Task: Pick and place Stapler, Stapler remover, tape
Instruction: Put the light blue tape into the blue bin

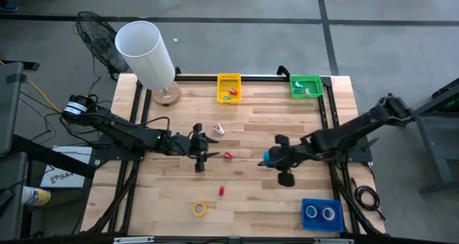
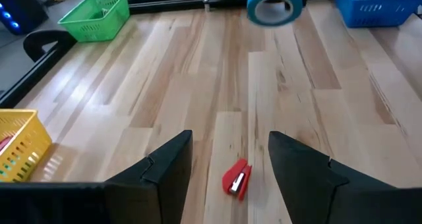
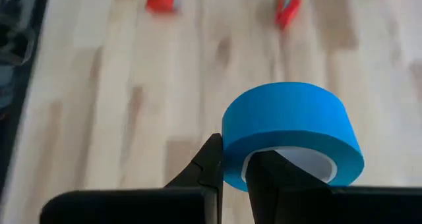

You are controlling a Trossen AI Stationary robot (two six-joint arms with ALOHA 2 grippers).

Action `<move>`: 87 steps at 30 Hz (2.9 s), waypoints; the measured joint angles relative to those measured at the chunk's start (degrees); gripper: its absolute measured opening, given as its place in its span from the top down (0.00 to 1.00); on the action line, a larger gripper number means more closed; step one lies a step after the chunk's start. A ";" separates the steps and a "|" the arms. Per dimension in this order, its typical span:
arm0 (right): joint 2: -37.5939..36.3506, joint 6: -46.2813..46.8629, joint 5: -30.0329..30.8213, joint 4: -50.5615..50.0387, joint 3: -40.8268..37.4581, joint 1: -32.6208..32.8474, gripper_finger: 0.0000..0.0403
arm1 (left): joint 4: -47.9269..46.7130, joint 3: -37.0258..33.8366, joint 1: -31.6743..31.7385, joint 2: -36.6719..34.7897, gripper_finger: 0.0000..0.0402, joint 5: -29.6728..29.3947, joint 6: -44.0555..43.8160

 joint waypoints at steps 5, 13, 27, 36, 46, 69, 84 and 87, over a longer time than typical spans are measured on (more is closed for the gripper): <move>-3.23 7.75 -4.30 -8.85 0.00 4.61 0.93 | 0.09 0.00 0.00 0.00 0.51 0.00 -0.03; -3.79 20.27 -10.37 -19.25 0.00 12.75 0.93 | 0.16 0.00 0.00 0.00 0.51 0.02 -0.15; -3.79 37.50 -16.90 -23.60 0.00 22.44 0.93 | 0.20 0.00 0.00 0.00 0.51 0.04 -0.24; -3.79 45.62 -20.68 -23.60 0.00 26.53 0.93 | 0.22 0.00 0.00 0.00 0.51 0.16 -0.73; -3.79 51.22 -23.36 -23.42 0.00 29.51 0.93 | 0.21 0.00 0.00 0.01 0.51 0.18 -1.31; 3.87 46.55 -16.43 -29.27 15.11 29.59 0.93 | 0.22 0.00 -0.02 0.02 0.51 0.04 -1.33; 22.03 44.11 -22.22 -34.60 25.31 30.54 0.93 | 0.20 0.00 -0.01 0.02 0.51 0.09 -1.53; 22.99 45.60 -22.30 -34.59 25.31 31.36 0.93 | 0.20 0.00 -0.02 0.02 0.51 0.72 -1.75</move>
